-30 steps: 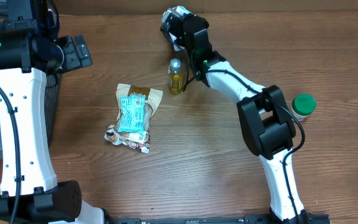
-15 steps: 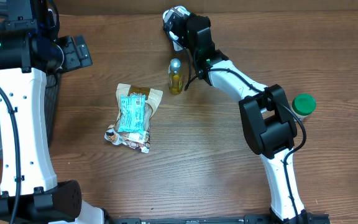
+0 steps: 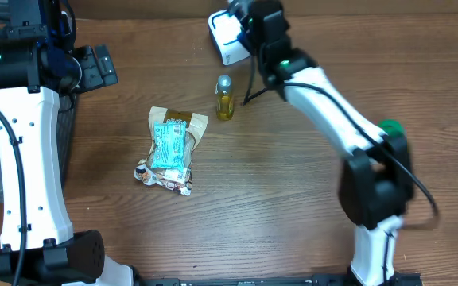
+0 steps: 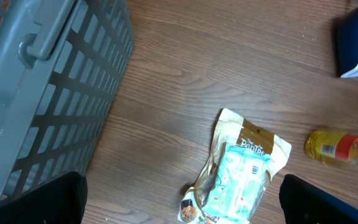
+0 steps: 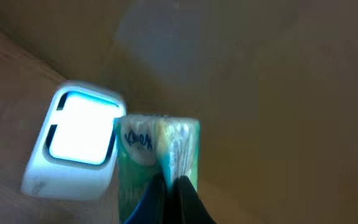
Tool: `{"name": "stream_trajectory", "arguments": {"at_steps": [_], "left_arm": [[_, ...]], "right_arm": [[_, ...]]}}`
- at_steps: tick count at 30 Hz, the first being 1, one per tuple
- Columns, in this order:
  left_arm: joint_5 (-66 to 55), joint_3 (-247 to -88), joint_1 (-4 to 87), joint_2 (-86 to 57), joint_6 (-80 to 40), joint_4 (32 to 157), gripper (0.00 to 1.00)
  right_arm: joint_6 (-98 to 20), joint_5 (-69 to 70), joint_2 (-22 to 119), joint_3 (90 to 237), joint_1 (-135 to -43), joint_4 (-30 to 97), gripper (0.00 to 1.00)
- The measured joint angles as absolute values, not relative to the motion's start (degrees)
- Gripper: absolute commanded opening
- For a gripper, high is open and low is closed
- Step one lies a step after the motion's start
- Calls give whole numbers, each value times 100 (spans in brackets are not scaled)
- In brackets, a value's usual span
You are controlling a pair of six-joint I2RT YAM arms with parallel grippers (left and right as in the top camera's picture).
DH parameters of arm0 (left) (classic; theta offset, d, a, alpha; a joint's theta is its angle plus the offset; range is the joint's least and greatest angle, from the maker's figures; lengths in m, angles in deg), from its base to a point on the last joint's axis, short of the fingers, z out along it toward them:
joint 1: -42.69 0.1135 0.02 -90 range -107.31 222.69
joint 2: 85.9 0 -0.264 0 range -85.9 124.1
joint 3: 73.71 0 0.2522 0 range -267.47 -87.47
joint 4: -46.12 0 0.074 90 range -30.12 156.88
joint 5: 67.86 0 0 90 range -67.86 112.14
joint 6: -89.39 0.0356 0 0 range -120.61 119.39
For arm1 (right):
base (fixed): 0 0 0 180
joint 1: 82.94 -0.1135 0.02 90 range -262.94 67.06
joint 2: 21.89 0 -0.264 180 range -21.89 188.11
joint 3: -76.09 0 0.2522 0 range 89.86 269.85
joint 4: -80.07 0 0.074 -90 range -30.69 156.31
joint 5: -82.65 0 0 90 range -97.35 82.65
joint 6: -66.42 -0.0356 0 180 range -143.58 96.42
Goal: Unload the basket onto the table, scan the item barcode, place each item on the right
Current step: 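Hold the tissue pack's barcode in front of the scanner, then carry the tissue pack right and release it on the table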
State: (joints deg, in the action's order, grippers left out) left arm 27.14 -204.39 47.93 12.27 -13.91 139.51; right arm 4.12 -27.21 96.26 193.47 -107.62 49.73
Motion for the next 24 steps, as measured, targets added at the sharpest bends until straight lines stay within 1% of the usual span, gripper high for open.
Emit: {"name": "stream_trajectory", "arguments": {"at_steps": [3, 5, 8, 11, 14, 20, 22, 23, 24], "left_arm": [[2714, -20439, 4793, 1227, -1391, 13951, 99], [2716, -20439, 4793, 1227, -1391, 13951, 100], [2714, -20439, 4793, 1227, -1391, 13951, 100], [2714, -20439, 4793, 1227, -1391, 13949, 100], [2716, -20439, 4793, 1227, -1391, 13951, 100], [2716, -20439, 4793, 1227, -1391, 13951, 100], [2716, -20439, 4793, 1227, -1391, 13951, 99], [2716, -20439, 4793, 1227, -1393, 13949, 100], [2714, -20439, 4793, 1227, -1391, 13951, 100]], "right_arm": [[-641, -2780, 8922, 19382, -10625, 3338, 4], [-1192, -2806, 8717, 19421, -10535, 2413, 4], [-2160, -2769, 8693, 19421, -10391, 840, 4], [-2958, -2616, 8828, 19178, -10264, -148, 4], [-3487, -2524, 8920, 18698, -10163, -548, 4], [-3952, -2432, 8983, 17904, -9914, -610, 5], [-4007, -2419, 8983, 17762, -9822, -524, 9], [-4027, -2412, 8983, 17703, -9768, -457, 23], [-4040, -2408, 8983, 17653, -9702, -384, 32]]}}
